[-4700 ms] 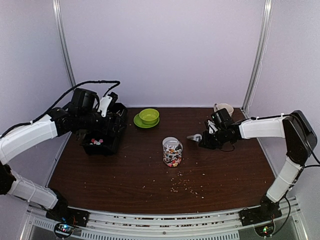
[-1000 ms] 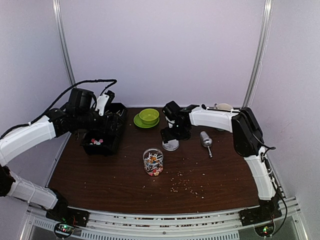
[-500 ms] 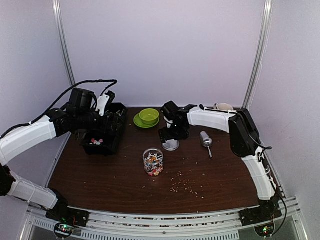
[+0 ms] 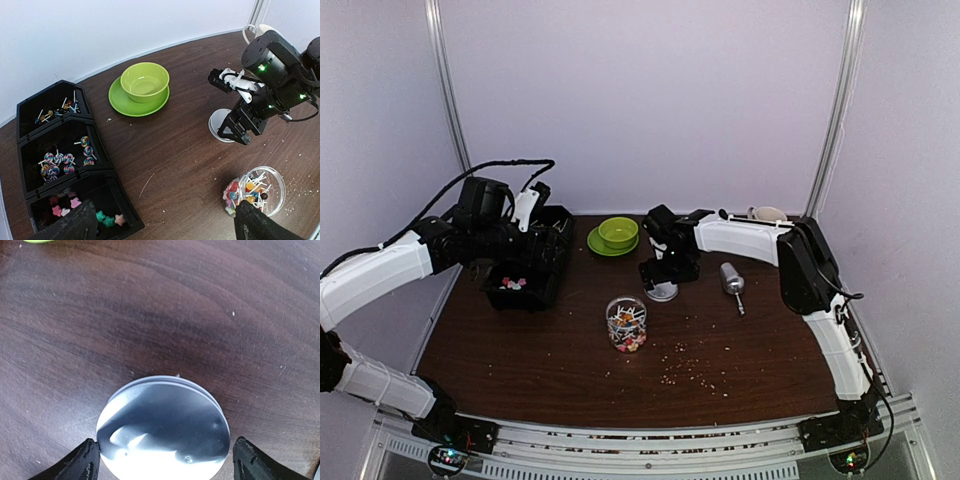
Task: Pack the candies
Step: Pick up the box lid from the center of the board.
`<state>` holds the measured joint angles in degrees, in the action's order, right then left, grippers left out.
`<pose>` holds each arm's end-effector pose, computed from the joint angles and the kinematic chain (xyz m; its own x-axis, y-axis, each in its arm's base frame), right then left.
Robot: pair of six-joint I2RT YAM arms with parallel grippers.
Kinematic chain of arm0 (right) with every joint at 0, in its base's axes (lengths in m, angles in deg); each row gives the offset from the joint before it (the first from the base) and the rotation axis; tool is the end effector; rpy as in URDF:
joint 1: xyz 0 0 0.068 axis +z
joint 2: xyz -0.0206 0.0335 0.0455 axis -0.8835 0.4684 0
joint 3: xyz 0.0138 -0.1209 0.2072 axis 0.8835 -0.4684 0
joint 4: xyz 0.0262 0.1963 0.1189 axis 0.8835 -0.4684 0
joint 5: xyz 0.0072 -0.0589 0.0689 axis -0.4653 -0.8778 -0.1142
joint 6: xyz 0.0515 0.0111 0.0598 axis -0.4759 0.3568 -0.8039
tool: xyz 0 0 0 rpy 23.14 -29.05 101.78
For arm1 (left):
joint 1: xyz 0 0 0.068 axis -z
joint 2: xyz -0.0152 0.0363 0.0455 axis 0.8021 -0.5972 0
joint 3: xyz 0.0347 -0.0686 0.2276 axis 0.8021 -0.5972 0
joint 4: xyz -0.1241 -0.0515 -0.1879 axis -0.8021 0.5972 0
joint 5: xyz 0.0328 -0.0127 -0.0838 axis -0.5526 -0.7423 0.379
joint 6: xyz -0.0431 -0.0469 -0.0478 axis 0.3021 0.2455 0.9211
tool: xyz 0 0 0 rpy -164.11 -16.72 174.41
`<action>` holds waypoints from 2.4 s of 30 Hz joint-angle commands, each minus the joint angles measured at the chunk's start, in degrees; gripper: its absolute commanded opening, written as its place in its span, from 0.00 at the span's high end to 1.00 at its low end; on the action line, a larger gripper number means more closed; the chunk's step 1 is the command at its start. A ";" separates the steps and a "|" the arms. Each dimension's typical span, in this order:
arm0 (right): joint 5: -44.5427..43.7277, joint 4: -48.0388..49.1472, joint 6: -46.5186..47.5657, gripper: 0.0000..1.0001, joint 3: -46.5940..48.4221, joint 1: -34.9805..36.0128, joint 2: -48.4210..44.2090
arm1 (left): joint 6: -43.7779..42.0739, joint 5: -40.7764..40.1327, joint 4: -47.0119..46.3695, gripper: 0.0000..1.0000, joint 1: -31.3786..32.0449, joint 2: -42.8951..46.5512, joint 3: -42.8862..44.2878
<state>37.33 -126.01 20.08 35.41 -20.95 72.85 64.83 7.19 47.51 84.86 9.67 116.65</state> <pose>0.3485 0.3063 0.1208 -0.9008 -0.2556 -0.3511 -0.3319 0.9266 0.1768 0.2432 -0.1516 0.2718 -0.5520 0.1483 -0.8205 0.4603 0.8747 -0.1515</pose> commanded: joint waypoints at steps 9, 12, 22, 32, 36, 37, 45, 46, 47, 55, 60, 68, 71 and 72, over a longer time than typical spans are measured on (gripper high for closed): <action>0.70 -5.02 -0.20 0.08 5.47 0.01 3.21 | 0.06 0.41 -1.57 0.02 -0.54 0.00 0.16; 0.72 -5.85 -0.01 0.08 6.58 0.01 3.82 | 0.07 0.29 -1.52 0.02 -0.52 0.11 0.14; 1.18 -8.27 1.07 0.07 8.76 0.18 4.98 | 0.06 0.40 -1.52 0.02 -0.53 0.03 0.19; 1.58 -9.62 1.83 0.06 10.16 0.27 5.80 | 0.06 0.33 -1.57 0.02 -0.57 -0.32 0.23; 1.66 -9.87 2.02 0.09 10.49 0.27 5.98 | 0.06 0.37 -1.63 0.02 -0.56 -0.41 0.22; 1.73 -9.93 2.04 0.11 10.58 0.27 5.97 | 0.06 0.44 -1.55 0.02 -0.59 -0.46 0.27; 1.74 -9.80 2.58 0.13 9.87 0.29 5.62 | 0.06 0.71 -1.59 0.02 -0.59 -0.24 0.22; 1.52 -9.70 2.83 0.13 9.38 0.28 5.25 | 0.10 0.80 -1.53 0.02 -0.57 -0.30 0.18; 1.26 -9.65 3.16 0.13 8.66 0.27 4.61 | 0.11 0.99 -1.48 0.02 -0.59 -0.40 0.15; 0.04 -5.98 6.42 0.12 -4.16 -0.63 -8.85 | 0.72 2.85 -1.65 0.02 -0.58 -1.87 0.24; 2.78 -7.34 10.62 0.12 -9.05 -0.85 -17.57 | 3.21 5.02 -2.57 0.02 -0.47 -1.76 -0.51; 6.81 -7.68 16.56 0.12 -15.30 0.94 -29.20 | 10.47 2.23 -16.15 0.02 2.68 2.10 -13.19; 7.76 -8.16 18.09 0.12 -15.04 2.71 -30.35 | 7.40 0.42 -21.92 0.02 4.75 3.40 -17.57; 7.80 -8.12 18.26 0.12 -14.67 3.38 -30.44 | 6.26 0.30 -23.84 0.02 5.17 3.76 -18.97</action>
<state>43.17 -133.22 35.18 21.38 -19.99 43.50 73.03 9.72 36.03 87.88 10.81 101.79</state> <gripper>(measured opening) 0.882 0.978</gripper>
